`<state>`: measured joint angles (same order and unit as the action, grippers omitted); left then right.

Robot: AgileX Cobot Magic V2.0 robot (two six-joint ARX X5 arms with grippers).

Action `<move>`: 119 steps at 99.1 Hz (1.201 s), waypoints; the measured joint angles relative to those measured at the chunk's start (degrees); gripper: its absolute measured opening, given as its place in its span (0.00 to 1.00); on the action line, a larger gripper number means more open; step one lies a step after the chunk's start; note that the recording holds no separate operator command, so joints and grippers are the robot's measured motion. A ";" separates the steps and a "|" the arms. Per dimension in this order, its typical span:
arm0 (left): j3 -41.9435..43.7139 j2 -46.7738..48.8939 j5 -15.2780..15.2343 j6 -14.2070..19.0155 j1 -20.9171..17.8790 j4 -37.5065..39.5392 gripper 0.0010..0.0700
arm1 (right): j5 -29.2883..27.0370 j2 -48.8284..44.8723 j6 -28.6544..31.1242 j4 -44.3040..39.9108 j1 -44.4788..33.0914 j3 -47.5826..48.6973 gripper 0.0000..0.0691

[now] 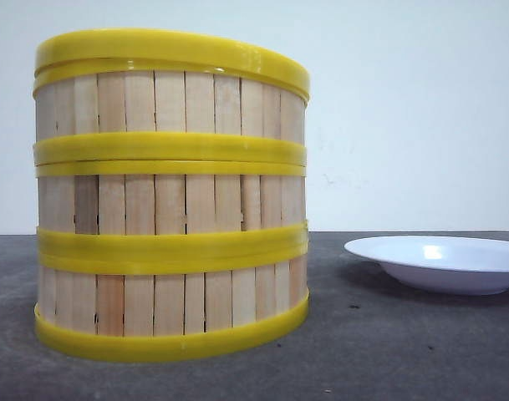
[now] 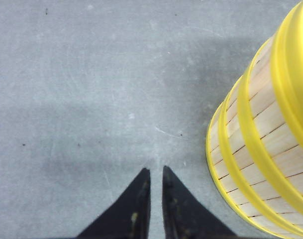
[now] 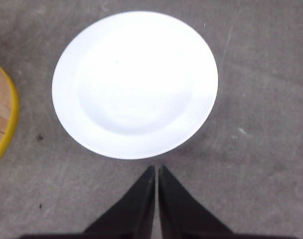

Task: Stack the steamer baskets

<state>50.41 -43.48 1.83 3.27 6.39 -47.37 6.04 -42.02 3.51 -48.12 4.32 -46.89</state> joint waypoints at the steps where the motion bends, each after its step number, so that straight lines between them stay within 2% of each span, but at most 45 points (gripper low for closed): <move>1: 0.00 0.00 0.02 0.00 0.00 0.00 0.01 | 0.00 0.00 -0.02 0.13 0.02 0.00 0.01; 18: -0.04 0.02 -0.15 -0.07 0.00 0.15 0.01 | 0.00 0.00 0.00 2.40 0.00 0.00 0.01; 30: -3.41 3.45 -4.94 -2.40 -0.39 4.96 0.01 | 0.00 0.00 0.00 3.80 0.02 0.00 0.01; 39: -9.86 9.94 -5.84 -2.86 -0.92 10.19 0.01 | 0.00 0.00 -0.02 4.79 0.00 0.00 0.01; 58: -28.94 26.03 -5.95 -2.03 -0.92 23.06 0.01 | 0.00 0.00 0.00 6.80 0.02 0.00 0.01; 78: -43.32 39.47 -5.97 0.92 -0.92 28.28 0.01 | 0.00 0.00 0.00 8.98 0.00 0.00 0.01; 87: -45.86 43.23 -5.88 1.14 -0.94 29.42 0.01 | -0.02 0.00 0.00 9.31 0.00 0.00 0.01; 98: -46.80 42.93 -5.92 1.42 -1.03 32.13 0.01 | 0.00 0.02 0.00 9.64 0.00 0.00 0.01; 119: -46.95 43.21 -5.92 1.46 -1.03 32.59 0.01 | 0.00 0.02 -0.02 11.47 0.02 0.00 0.01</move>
<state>3.46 -0.27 -4.10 4.73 5.37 -14.79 6.04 -42.00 3.49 -36.64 4.34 -46.89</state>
